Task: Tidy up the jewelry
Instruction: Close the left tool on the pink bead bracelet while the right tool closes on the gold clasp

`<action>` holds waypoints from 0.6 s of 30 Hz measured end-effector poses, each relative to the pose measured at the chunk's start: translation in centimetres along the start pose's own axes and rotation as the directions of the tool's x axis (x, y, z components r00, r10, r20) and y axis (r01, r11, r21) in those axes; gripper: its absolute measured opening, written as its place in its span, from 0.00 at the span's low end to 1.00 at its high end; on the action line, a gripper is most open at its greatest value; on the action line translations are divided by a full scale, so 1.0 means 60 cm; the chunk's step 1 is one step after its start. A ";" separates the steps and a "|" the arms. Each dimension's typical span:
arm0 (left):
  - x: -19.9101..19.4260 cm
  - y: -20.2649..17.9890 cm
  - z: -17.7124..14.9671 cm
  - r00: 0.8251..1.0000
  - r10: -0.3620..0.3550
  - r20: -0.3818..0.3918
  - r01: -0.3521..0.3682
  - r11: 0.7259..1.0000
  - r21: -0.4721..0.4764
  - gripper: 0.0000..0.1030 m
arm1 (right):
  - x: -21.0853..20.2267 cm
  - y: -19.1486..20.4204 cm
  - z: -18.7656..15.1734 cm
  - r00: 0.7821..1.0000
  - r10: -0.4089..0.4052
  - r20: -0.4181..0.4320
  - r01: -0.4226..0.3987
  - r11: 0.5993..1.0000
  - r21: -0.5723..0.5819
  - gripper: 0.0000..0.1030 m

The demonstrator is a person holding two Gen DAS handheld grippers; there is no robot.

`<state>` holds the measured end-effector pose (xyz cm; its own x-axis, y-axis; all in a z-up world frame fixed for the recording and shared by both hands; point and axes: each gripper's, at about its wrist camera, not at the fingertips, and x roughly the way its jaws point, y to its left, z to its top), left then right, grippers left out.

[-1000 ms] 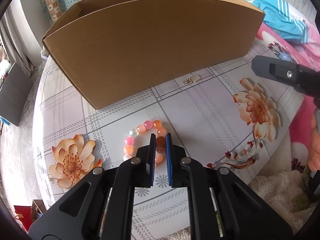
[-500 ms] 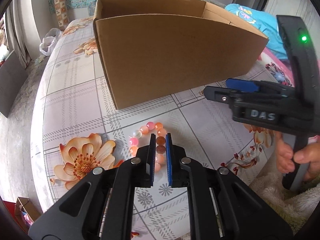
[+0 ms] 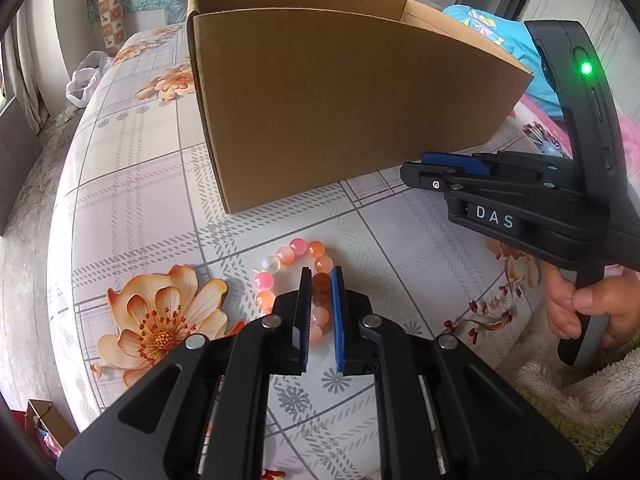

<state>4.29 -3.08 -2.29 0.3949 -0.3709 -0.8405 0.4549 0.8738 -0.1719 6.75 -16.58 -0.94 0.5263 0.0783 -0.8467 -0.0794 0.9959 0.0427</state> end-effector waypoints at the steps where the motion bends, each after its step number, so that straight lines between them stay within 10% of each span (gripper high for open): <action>1: 0.000 0.000 0.001 1.000 -0.001 0.001 0.001 1.000 0.000 0.08 | -0.001 0.002 0.000 1.000 0.005 -0.005 -0.005 1.000 -0.001 0.18; 18: -0.036 -0.007 -0.002 0.996 0.023 0.089 -0.024 1.000 0.013 0.08 | -0.051 -0.104 -0.009 0.980 0.198 0.028 -0.199 0.953 0.230 0.17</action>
<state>3.14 -2.62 -0.49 0.4748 -0.3772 -0.7952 0.4558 0.8783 -0.1445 5.16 -23.06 1.08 0.5236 0.2752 -0.8063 0.0144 0.9434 0.3313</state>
